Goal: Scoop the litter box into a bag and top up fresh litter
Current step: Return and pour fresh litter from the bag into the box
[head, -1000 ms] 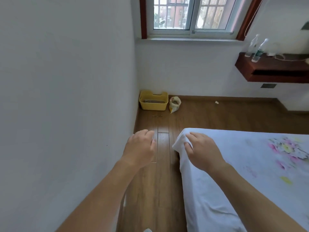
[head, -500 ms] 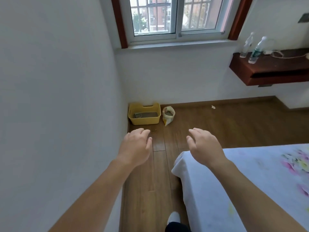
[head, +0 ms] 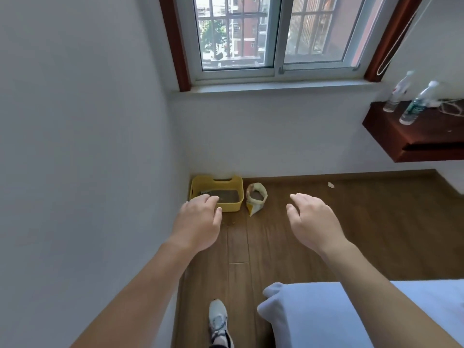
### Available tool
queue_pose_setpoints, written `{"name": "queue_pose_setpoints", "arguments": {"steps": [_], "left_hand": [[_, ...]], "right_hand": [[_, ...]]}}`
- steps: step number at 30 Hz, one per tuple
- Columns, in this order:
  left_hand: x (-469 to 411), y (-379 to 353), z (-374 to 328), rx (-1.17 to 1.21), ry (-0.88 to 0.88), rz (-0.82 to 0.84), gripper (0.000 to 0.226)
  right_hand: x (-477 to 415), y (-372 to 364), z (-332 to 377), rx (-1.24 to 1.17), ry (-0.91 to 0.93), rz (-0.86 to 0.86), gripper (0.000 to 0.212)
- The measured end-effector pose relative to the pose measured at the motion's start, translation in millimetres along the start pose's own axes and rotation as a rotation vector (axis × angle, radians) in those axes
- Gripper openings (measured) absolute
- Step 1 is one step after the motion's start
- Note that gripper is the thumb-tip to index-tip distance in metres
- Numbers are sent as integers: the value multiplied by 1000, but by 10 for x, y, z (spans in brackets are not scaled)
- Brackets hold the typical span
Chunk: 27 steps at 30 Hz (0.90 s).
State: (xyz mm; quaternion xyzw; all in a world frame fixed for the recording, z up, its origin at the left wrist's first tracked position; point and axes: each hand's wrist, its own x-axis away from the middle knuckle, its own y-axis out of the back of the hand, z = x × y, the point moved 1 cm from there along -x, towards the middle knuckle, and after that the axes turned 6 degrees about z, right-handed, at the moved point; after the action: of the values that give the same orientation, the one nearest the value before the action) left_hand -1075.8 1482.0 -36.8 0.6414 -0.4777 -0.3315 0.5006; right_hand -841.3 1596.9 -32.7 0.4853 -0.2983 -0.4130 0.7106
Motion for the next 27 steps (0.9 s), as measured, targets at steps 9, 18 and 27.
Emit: {"name": "queue_pose_setpoints", "arguments": {"steps": [9,18,27], "left_hand": [[-1772,-85,197,-1,-126,44,36],[-3065,-157,-227,4,-276,134,36],[-4038,-303,-737,81,-161,217,42]], "right_hand": [[-1362,-129,-55,29,-134,4,37],[-2195,-28,-524,16,-305,55,37],[-3156,137,-1274,-76,-357,104,42]]}}
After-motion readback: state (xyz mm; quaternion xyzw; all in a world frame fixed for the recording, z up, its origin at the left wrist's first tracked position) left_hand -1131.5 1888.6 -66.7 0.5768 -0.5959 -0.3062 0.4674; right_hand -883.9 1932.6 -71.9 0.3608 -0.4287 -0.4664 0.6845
